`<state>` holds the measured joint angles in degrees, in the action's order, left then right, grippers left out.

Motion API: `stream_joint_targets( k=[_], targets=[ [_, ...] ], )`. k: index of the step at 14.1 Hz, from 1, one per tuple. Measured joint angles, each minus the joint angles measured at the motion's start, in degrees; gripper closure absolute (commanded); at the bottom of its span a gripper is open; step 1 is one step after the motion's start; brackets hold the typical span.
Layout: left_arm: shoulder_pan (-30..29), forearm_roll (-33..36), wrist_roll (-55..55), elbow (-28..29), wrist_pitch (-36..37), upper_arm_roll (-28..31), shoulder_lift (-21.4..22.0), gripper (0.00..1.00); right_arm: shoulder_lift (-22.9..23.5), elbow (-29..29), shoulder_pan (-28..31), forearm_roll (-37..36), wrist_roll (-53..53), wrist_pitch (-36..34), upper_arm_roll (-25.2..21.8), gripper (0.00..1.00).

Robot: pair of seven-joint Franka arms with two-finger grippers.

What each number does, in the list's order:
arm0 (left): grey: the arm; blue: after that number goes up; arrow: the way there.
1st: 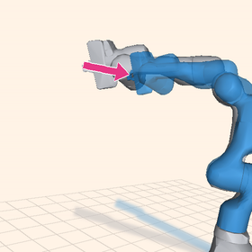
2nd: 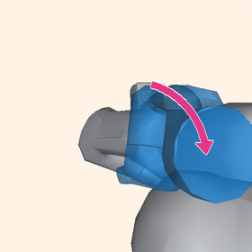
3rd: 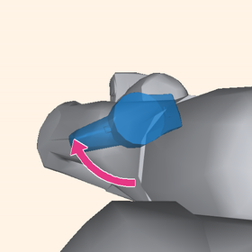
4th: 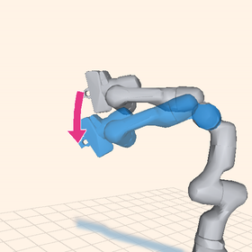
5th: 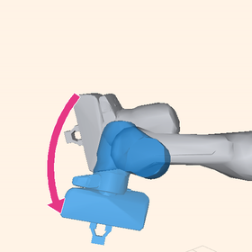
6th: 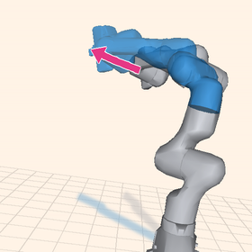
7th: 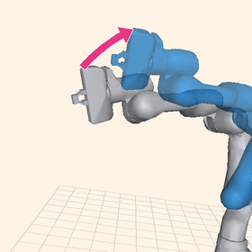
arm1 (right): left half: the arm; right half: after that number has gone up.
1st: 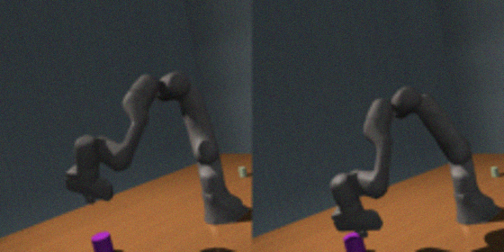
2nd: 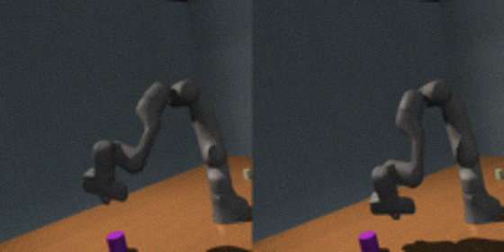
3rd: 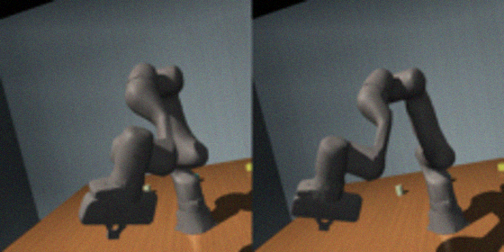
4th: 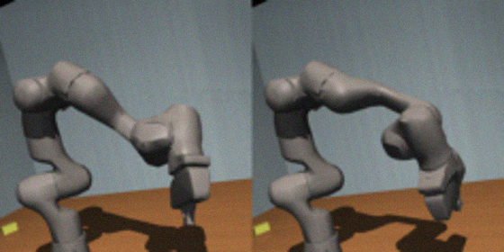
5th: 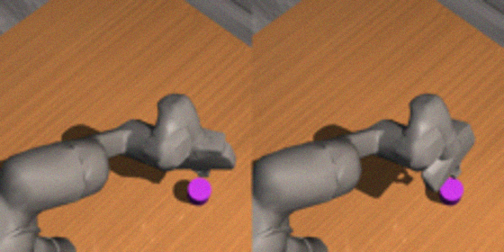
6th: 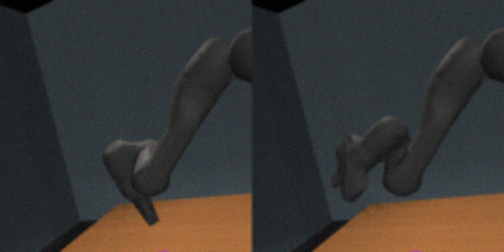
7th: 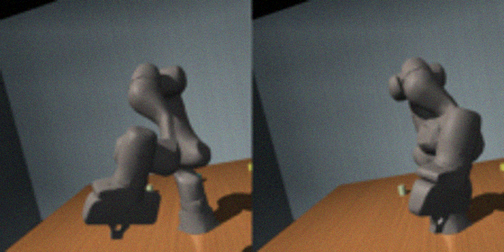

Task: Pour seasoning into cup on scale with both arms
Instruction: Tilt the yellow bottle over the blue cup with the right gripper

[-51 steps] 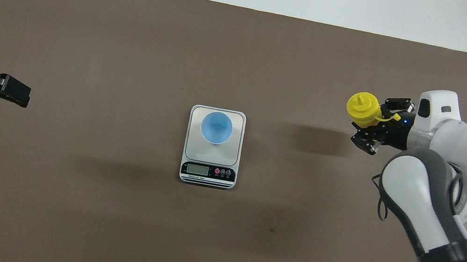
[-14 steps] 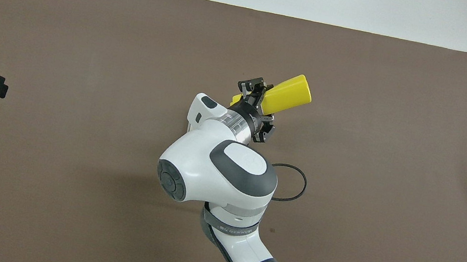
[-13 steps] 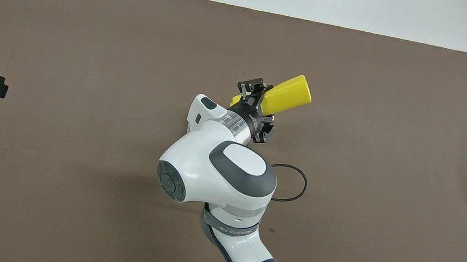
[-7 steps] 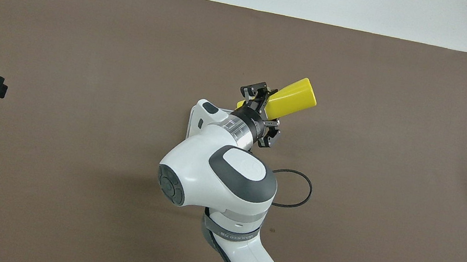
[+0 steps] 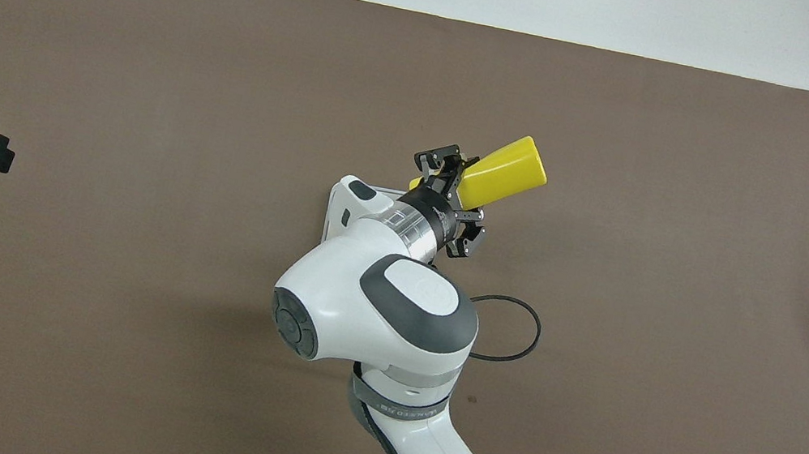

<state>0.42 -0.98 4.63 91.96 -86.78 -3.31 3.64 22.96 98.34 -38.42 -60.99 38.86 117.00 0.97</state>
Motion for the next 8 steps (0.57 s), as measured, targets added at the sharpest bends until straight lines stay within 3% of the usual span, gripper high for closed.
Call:
stream_joint_targets(
  k=[8],
  targets=[
    [-0.01, 0.0, 0.0, 0.0, 0.0, 0.19, 0.02, 0.0, -1.08, -0.04, -0.08, 3.82, -0.6, 0.06, 0.98, 1.0]
  ],
)
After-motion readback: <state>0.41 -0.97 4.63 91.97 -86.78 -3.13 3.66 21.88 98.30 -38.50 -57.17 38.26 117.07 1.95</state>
